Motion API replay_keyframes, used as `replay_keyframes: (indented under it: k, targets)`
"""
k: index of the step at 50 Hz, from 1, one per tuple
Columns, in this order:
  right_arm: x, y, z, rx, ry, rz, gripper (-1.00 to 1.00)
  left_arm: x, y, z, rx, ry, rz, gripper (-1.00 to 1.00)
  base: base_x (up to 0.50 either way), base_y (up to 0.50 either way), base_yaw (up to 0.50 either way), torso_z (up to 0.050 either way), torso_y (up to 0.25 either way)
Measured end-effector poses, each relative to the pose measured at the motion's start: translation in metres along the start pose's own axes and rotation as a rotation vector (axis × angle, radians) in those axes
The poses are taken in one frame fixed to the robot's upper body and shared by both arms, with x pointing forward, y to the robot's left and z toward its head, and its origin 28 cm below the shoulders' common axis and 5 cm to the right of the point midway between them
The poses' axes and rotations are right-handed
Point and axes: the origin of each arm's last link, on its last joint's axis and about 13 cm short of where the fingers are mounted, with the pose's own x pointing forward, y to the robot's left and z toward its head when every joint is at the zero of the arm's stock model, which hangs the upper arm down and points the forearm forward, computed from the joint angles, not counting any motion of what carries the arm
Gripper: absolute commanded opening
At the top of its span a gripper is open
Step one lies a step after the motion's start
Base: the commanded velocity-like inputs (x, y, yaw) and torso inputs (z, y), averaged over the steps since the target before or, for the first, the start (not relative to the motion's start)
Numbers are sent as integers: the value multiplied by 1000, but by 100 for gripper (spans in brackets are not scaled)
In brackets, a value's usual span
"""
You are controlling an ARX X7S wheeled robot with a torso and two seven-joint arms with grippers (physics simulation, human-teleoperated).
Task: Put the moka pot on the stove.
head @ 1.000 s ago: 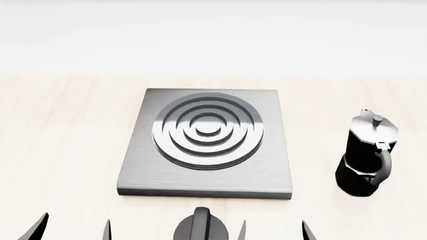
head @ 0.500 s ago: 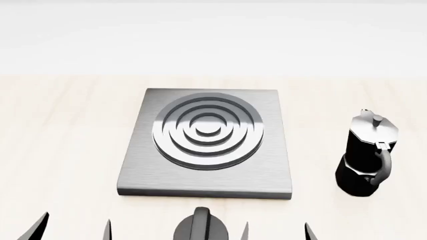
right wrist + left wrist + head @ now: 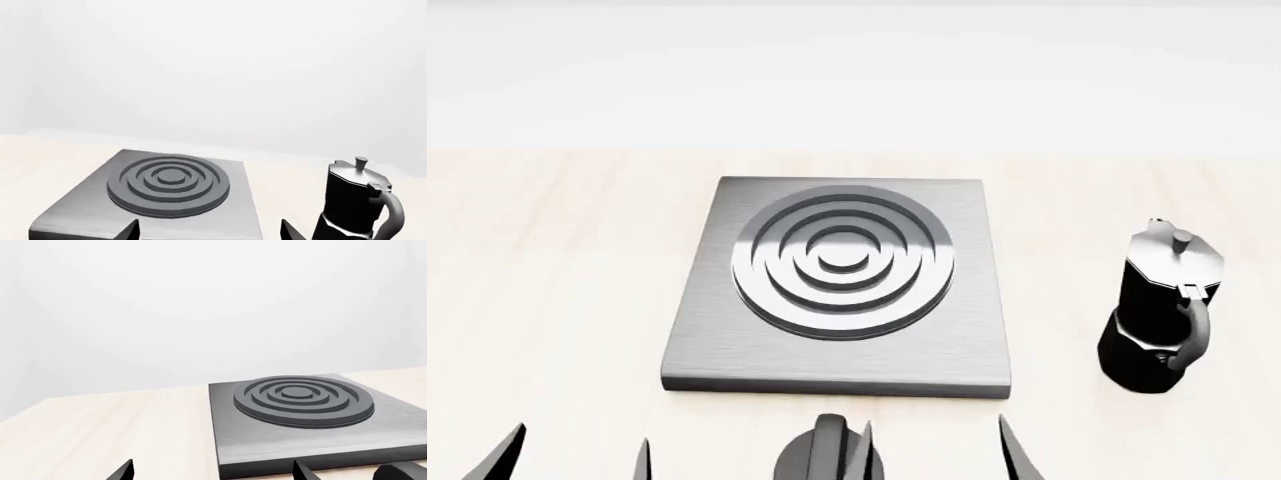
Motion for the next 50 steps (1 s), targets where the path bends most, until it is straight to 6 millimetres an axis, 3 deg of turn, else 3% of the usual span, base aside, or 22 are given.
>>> replay_keyframes:
  k: [14, 50]
  targets:
    - [2, -4, 40, -40, -61, -14, 100, 0, 0, 0, -1, 0, 1, 100, 0, 0, 0, 0, 0]
    - [29, -35, 81, -174, -21, -149, 100, 0, 0, 0, -6, -2, 8, 100, 0, 0, 0, 0, 0]
